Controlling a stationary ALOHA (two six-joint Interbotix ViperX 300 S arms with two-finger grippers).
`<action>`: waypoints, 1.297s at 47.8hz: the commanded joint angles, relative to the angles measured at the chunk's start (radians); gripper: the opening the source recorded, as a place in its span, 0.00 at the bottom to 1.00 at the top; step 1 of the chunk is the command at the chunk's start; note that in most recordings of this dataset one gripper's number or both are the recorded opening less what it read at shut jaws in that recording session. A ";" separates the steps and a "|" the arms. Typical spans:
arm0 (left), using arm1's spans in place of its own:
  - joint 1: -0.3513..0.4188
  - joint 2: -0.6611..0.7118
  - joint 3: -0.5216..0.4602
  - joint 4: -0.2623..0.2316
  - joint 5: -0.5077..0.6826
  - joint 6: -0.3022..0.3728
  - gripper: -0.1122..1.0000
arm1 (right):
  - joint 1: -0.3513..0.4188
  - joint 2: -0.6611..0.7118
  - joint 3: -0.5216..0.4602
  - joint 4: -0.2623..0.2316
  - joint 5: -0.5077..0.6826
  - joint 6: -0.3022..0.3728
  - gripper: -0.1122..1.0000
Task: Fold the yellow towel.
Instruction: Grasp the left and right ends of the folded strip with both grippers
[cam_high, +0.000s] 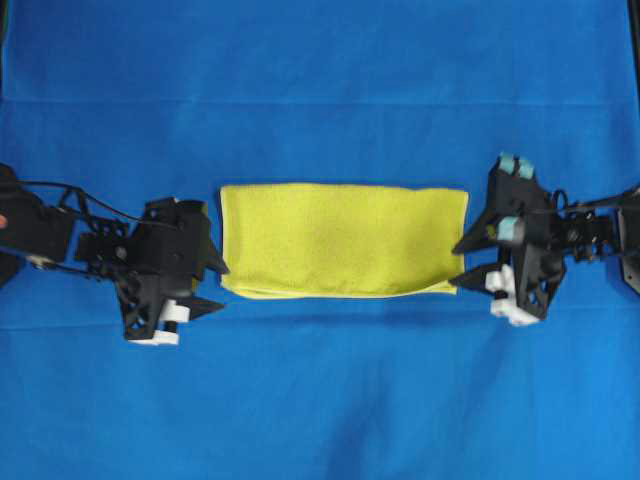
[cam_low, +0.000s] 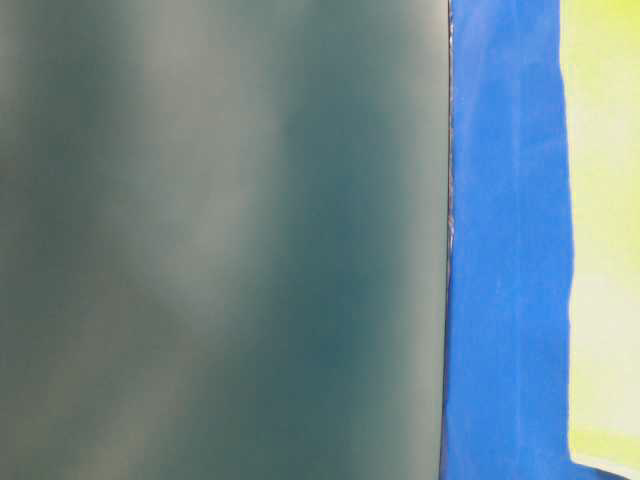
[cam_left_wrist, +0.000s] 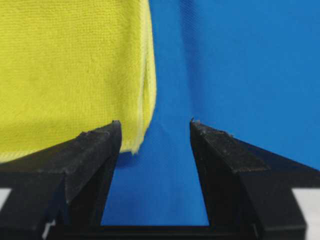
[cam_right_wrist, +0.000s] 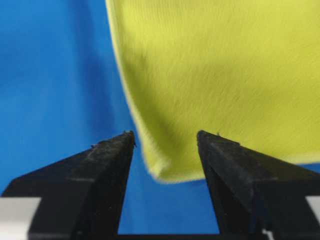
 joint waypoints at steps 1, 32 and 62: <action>0.028 -0.069 -0.017 -0.002 0.021 0.015 0.58 | -0.054 -0.052 -0.020 -0.038 0.012 -0.002 0.63; 0.331 0.129 -0.057 -0.002 -0.066 0.072 0.58 | -0.365 0.166 -0.049 -0.161 -0.020 -0.003 0.63; 0.353 0.193 -0.061 -0.002 -0.058 0.074 0.55 | -0.354 0.242 -0.049 -0.158 -0.025 0.008 0.60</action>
